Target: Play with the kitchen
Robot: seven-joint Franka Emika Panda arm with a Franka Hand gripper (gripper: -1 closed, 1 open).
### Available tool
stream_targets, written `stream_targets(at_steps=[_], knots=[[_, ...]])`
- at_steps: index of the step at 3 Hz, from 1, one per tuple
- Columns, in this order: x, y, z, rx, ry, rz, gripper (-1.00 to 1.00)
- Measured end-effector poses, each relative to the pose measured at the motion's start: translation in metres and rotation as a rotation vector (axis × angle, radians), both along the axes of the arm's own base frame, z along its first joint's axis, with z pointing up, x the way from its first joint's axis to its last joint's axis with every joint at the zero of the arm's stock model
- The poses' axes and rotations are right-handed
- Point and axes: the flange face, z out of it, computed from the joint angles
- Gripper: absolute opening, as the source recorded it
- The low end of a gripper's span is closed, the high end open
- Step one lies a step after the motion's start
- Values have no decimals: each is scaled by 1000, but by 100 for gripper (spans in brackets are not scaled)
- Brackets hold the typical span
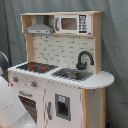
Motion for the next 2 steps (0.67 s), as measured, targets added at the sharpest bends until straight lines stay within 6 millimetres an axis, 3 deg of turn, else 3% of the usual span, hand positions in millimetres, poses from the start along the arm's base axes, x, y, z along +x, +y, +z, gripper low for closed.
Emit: stream_targets(at_steps=[2], knots=[[49,-40,53,65,87,-165,100]])
